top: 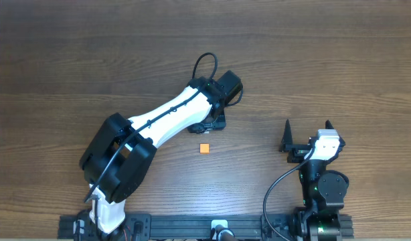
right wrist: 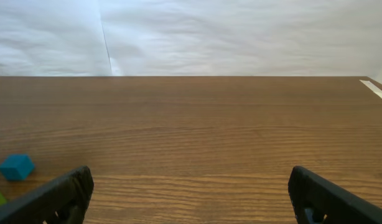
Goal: Stack Cubes
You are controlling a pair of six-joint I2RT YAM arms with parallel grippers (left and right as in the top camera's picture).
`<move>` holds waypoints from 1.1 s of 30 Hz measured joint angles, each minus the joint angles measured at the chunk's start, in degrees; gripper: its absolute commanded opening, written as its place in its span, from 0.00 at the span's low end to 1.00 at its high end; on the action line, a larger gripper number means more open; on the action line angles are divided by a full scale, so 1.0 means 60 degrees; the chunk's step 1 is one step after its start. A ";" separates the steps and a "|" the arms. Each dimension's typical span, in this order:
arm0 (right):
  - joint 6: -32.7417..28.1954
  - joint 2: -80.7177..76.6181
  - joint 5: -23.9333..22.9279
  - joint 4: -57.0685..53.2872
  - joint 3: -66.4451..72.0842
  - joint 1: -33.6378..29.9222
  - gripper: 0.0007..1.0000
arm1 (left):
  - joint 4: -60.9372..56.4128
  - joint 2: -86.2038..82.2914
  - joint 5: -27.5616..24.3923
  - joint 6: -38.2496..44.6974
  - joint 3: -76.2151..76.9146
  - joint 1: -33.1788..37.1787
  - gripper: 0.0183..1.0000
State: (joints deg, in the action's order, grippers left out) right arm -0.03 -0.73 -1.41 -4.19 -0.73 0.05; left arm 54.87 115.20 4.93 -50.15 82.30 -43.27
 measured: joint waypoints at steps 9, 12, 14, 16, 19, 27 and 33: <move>-0.0004 0.0000 0.0000 0.0000 0.0000 0.0000 0.99 | 0.0080 0.0000 0.0000 0.0004 -0.0004 -0.0138 0.75; 0.0000 0.0000 0.0000 0.0000 0.0000 0.0000 0.99 | -0.0018 -0.0211 -0.0004 -0.0117 -0.0277 -0.0364 0.76; -0.0007 0.0000 0.0000 0.0000 0.0000 0.0000 0.99 | -0.0262 -0.0623 -0.0033 -0.0248 -0.0787 -0.0554 0.76; -0.0007 0.0000 0.0000 0.0000 0.0000 0.0000 0.99 | -0.0597 -0.1144 -0.0084 -0.0412 -0.1388 -0.0743 0.76; -0.0007 0.0000 0.0000 0.0000 0.0000 0.0000 0.99 | -0.0943 -0.1814 -0.0117 -0.0736 -0.2248 -0.0994 0.76; -0.0007 0.0000 0.0000 0.0000 0.0000 0.0000 0.99 | -0.1202 -0.2153 -0.0182 -0.1231 -0.3220 -0.1395 0.75; -0.0004 0.0000 0.0000 0.0000 0.0000 0.0000 0.99 | -0.1242 -0.2153 -0.0178 -0.1253 -0.3220 -0.1395 0.74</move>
State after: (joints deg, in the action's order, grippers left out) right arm -0.05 -0.73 -1.41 -4.19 -0.73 0.05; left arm 47.42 102.28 3.86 -57.67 62.98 -51.64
